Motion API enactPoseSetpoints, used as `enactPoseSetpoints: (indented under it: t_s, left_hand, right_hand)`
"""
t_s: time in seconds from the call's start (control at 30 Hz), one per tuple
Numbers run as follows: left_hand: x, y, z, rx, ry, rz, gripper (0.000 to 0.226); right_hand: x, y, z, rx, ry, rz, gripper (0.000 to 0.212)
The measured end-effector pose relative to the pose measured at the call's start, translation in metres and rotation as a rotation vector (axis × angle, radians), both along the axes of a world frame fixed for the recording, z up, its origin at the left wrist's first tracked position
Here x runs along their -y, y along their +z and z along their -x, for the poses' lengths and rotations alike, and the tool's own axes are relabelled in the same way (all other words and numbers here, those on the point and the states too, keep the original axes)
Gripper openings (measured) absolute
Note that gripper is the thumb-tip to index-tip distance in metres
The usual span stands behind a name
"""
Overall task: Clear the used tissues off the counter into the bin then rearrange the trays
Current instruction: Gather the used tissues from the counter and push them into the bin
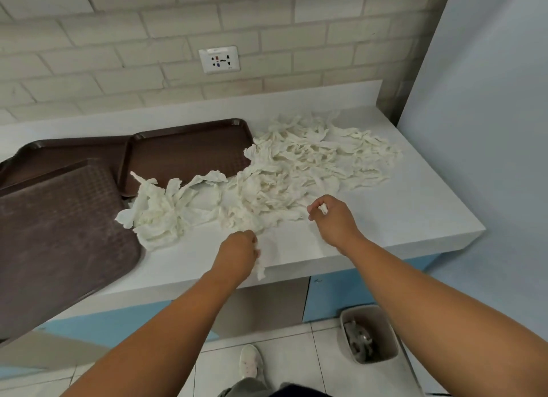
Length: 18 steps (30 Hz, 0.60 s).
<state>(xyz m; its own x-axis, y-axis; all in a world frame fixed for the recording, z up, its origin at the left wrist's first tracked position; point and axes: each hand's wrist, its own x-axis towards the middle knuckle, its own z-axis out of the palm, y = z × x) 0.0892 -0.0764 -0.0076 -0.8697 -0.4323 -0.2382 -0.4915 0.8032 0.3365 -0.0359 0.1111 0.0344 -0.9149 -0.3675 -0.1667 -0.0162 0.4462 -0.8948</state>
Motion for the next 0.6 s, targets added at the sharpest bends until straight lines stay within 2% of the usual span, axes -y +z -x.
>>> enactPoseSetpoints:
  t_s: [0.1,0.2,0.43,0.53,0.6]
  left_hand:
    - [-0.003,0.009,0.001,-0.025,0.010,0.010,0.024]
    - [-0.005,0.034,0.007,-0.184,0.031,-0.002,0.027]
    - [-0.001,0.089,0.032,-0.414,0.172,-0.236,0.025]
    - [-0.003,0.100,0.040,-0.510,0.184,-0.274,0.042]
    - [-0.007,0.107,0.045,-0.554,0.185,-0.308,0.041]
  right_hand:
    - [-0.012,0.003,-0.006,-0.007,0.028,-0.025,0.014]
    - [-0.025,0.009,-0.009,-0.012,0.015,0.012,0.016]
    - [-0.057,0.017,-0.015,-0.181,-0.033,-0.030,0.030]
    - [-0.068,0.020,-0.019,-0.186,-0.037,-0.039,0.034]
    - [-0.076,0.020,-0.021,-0.151,-0.022,-0.018,0.032]
